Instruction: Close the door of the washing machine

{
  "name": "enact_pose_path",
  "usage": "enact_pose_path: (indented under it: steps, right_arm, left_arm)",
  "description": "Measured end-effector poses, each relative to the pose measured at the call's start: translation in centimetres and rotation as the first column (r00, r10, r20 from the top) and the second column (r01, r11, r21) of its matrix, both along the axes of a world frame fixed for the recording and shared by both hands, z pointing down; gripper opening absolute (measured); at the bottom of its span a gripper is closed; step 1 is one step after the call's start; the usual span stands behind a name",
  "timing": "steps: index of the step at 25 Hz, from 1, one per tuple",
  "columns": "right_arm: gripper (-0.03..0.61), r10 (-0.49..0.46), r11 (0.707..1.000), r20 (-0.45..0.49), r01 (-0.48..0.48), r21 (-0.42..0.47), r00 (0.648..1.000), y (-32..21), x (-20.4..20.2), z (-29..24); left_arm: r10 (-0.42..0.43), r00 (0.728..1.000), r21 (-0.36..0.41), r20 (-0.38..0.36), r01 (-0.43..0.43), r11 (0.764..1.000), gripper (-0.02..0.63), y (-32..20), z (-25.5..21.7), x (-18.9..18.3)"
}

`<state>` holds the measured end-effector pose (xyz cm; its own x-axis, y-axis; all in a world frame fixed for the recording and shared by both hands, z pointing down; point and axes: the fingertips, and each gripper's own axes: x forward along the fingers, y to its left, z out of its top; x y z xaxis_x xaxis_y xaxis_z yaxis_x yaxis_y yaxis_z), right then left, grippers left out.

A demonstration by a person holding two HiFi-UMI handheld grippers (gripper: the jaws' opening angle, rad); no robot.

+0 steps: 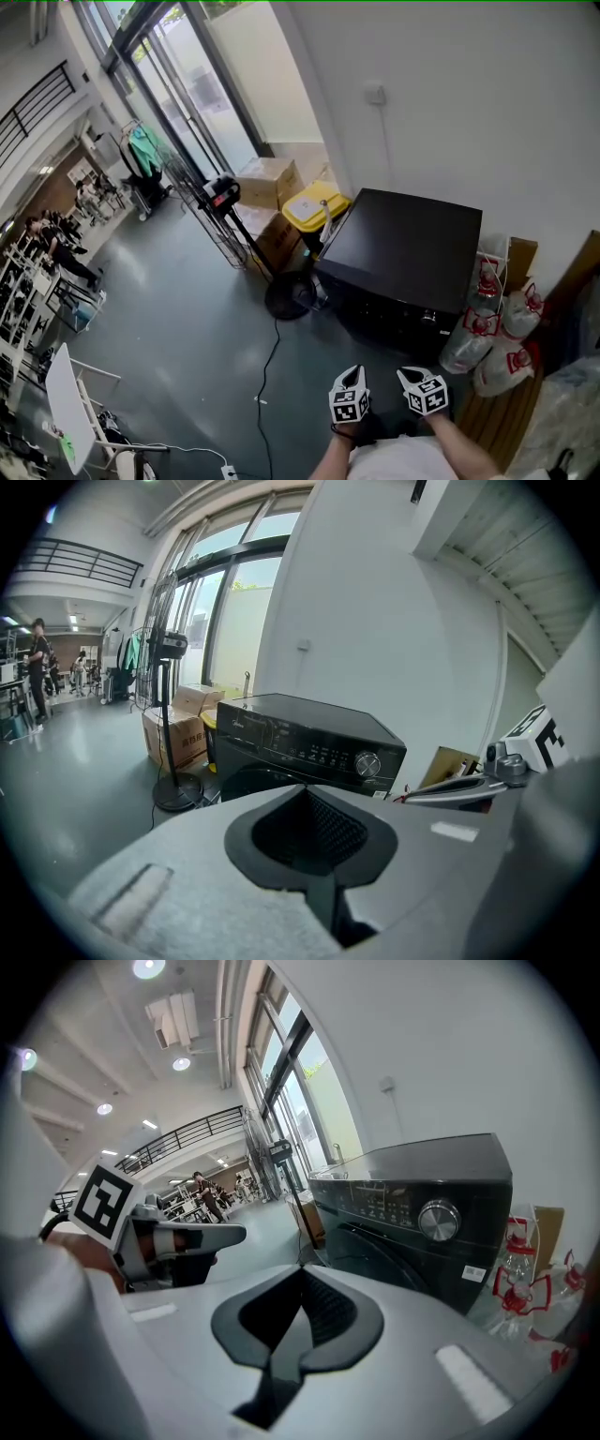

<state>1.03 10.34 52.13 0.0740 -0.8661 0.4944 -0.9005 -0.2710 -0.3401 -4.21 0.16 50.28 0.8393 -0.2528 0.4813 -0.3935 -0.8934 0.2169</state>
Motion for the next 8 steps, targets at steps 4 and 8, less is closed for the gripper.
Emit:
enact_pose_path:
  steps: [4, 8]
  right_arm:
    - [0.0, -0.006, 1.0, 0.003, 0.006, -0.002, 1.0, -0.4, -0.4, 0.1]
    - [0.0, -0.057, 0.998, -0.021, 0.057, -0.012, 0.998, -1.4, -1.6, 0.1]
  left_arm:
    - [-0.011, 1.0, -0.003, 0.001, 0.011, 1.0, 0.006, -0.3, -0.2, -0.7]
    - [-0.029, 1.0, -0.014, -0.006, 0.029, 0.999, 0.006, -0.7, -0.2, -1.4]
